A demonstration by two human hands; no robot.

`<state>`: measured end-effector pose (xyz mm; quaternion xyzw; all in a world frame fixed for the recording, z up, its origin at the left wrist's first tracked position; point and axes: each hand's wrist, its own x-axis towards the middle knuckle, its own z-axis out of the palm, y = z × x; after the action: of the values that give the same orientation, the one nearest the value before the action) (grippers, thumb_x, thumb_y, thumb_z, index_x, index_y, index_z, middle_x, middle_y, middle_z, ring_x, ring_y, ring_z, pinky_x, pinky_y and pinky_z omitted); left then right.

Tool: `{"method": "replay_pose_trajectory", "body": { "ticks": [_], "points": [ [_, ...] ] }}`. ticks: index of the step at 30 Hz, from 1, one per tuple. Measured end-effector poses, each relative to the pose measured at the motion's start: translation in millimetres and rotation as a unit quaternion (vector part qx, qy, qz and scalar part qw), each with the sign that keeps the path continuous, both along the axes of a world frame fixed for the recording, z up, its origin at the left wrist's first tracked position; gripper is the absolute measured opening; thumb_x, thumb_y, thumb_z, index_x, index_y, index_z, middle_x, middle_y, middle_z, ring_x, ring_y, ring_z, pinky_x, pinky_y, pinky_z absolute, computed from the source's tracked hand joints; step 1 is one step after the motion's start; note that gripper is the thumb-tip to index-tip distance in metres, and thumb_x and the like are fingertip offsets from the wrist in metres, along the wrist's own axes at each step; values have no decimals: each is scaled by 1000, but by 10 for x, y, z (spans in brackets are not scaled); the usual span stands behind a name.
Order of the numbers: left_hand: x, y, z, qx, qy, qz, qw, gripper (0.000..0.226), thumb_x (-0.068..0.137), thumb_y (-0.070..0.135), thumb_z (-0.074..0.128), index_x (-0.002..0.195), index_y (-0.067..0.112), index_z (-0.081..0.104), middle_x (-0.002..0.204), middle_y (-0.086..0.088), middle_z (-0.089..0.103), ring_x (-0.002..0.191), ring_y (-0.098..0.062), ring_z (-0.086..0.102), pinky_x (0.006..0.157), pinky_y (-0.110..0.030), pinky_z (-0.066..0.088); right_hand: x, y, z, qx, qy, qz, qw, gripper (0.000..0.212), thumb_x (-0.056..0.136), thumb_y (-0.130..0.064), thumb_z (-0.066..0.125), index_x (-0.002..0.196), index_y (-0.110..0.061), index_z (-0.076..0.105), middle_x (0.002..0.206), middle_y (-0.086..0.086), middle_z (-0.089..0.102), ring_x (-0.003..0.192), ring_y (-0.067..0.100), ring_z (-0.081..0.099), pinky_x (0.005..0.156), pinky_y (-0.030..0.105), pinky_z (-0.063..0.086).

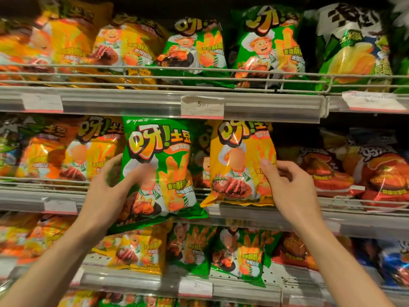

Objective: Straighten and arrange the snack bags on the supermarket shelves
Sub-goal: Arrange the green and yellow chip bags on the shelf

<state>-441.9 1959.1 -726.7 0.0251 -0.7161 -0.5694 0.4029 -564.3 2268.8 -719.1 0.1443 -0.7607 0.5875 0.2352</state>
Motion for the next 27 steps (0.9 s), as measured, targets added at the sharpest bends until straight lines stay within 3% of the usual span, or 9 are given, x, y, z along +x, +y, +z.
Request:
{"method": "replay_pose_trajectory", "body": {
  "ticks": [3,8,11,15,16,19,23,24,27],
  "points": [
    [119,-195,-30,-2,-4,32,999,74,67,62,68,136,41,53,98,40,64,90,23,61,72,-8,47,72,-251,59,4,7,23,1000,51,79,-75,61,106,-32,67,99,-13,74,86,1,72,69,19,58],
    [340,-499,-1,-3,-17,41,999,32,69,58,70,101,54,65,94,39,70,86,17,67,65,-6,50,143,-688,133,18,11,59,998,50,81,-73,61,111,-32,63,104,-20,67,98,-1,66,77,24,56],
    [443,-684,21,9,-3,43,999,37,71,52,70,106,41,66,95,31,74,84,12,70,61,-2,48,149,-967,180,20,22,75,997,41,86,-66,63,110,-33,57,102,-19,64,84,-12,66,57,8,47],
    [531,-893,26,20,-16,79,997,25,83,41,72,106,41,62,83,36,72,75,15,68,55,-3,47,95,-1375,196,46,22,76,996,49,91,-63,62,122,-26,56,116,-8,63,91,0,63,66,20,48],
    [558,-939,23,23,-20,89,996,30,82,45,74,108,42,61,83,35,72,77,13,69,57,-5,48,80,-1478,193,56,17,74,995,51,92,-64,59,124,-26,55,118,-7,62,92,0,62,67,22,49],
    [635,-1066,10,32,-25,116,992,88,65,65,76,142,32,52,110,21,65,99,-6,66,75,-21,49,60,-1768,188,70,14,60,996,52,95,-66,54,127,-25,52,118,-7,59,101,11,60,83,35,53],
    [693,-1097,39,35,-25,130,991,100,61,67,78,149,29,47,109,24,59,92,-5,64,91,-39,55,42,-2080,139,88,12,52,995,54,99,-58,54,135,-18,47,117,-3,56,111,22,57,85,36,44],
    [700,-1091,38,36,-23,130,991,99,60,67,76,147,30,48,107,26,58,87,0,65,91,-39,56,38,-2123,113,112,11,56,992,56,99,-55,54,138,-17,42,119,1,58,112,26,59,84,36,44],
    [698,-1055,47,37,-13,120,992,93,59,65,73,143,35,49,103,29,55,78,8,66,69,-13,48,46,-2126,60,184,43,50,981,70,100,-50,55,154,-21,20,134,12,60,117,34,61,85,42,51]
  ]
}}
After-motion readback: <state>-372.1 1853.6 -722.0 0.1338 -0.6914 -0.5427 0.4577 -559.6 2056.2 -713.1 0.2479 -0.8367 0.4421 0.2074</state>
